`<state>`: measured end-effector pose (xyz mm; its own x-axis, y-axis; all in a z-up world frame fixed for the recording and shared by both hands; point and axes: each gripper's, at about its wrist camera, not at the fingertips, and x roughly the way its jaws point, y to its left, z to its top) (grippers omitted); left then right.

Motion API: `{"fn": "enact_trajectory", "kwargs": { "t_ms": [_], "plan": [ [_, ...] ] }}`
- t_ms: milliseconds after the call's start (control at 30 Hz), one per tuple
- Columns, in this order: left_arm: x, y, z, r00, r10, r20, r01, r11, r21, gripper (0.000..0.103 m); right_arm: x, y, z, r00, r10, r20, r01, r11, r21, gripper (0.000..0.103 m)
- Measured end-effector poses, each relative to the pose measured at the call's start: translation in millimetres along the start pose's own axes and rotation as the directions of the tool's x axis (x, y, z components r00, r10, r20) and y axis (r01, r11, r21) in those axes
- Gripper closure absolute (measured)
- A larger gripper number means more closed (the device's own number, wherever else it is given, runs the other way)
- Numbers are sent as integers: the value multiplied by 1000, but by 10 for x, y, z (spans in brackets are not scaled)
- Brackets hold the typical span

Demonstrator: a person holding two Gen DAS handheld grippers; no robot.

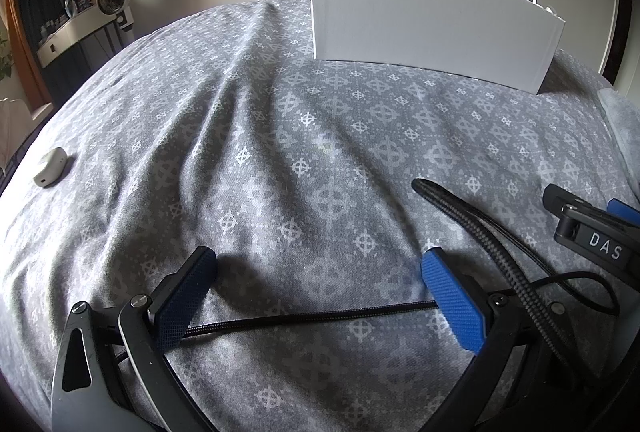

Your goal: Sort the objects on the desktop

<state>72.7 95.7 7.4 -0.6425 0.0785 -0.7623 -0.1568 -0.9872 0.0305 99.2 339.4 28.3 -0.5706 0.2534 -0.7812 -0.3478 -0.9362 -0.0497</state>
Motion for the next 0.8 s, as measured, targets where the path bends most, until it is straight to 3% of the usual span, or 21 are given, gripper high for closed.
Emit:
{"fn": "enact_trajectory", "kwargs": {
  "t_ms": [800],
  "plan": [
    [13,60,7,1000,-10,-5,10,1000,-6,0,-1,-5,6,1000,0,0,0,1000,0,0]
  ]
}}
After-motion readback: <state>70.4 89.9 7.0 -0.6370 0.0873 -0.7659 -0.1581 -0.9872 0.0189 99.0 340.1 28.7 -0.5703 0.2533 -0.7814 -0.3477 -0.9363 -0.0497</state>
